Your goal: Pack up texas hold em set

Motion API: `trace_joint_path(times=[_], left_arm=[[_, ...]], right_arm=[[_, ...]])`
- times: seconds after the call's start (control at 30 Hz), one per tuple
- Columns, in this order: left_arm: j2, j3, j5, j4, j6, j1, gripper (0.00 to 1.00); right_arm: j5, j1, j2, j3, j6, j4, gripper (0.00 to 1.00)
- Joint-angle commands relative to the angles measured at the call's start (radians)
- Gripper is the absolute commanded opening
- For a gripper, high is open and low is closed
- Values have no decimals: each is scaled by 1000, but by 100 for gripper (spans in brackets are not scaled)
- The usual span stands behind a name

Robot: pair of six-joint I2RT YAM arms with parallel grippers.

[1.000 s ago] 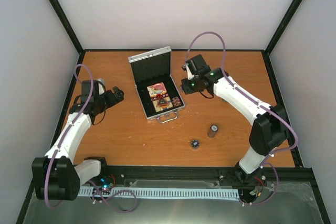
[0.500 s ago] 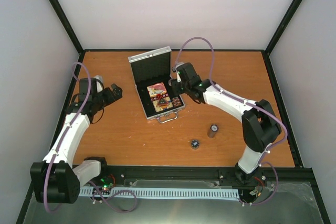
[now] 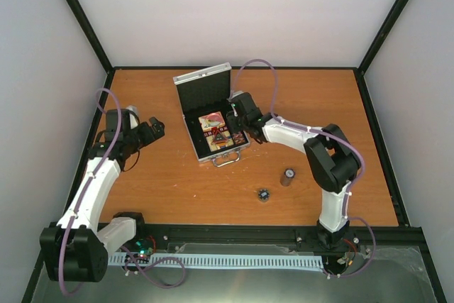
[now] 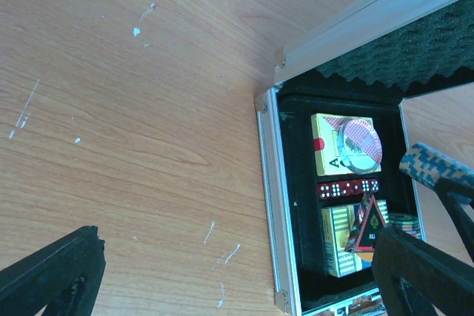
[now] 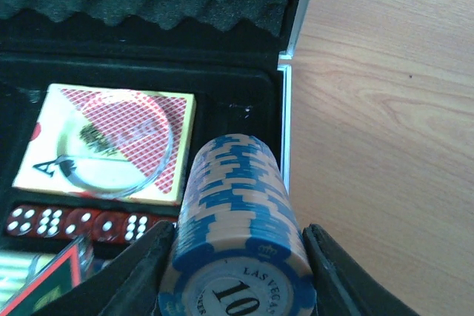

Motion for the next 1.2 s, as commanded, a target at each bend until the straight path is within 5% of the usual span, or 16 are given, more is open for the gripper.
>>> trace_joint_path(times=[0.0,0.37,0.67,0.8,1.17], left_arm=[[-32,40,-24,-34,-23,4,100],[-54,57,-31,-94,-7,5,100],[-11,39,4,-62,24,4,100],[17,43,15,-32,31,4,100],[38,52,15,0,42,4,100]], right_arm=[[70,5,57,69,-28,108,36],[76,3,135,110,-2,78,40],[17,3,-51,6,23,12,70],[7,-4,-127,9,41,-37,75],[-293,-160,21,238,244,-342,80]])
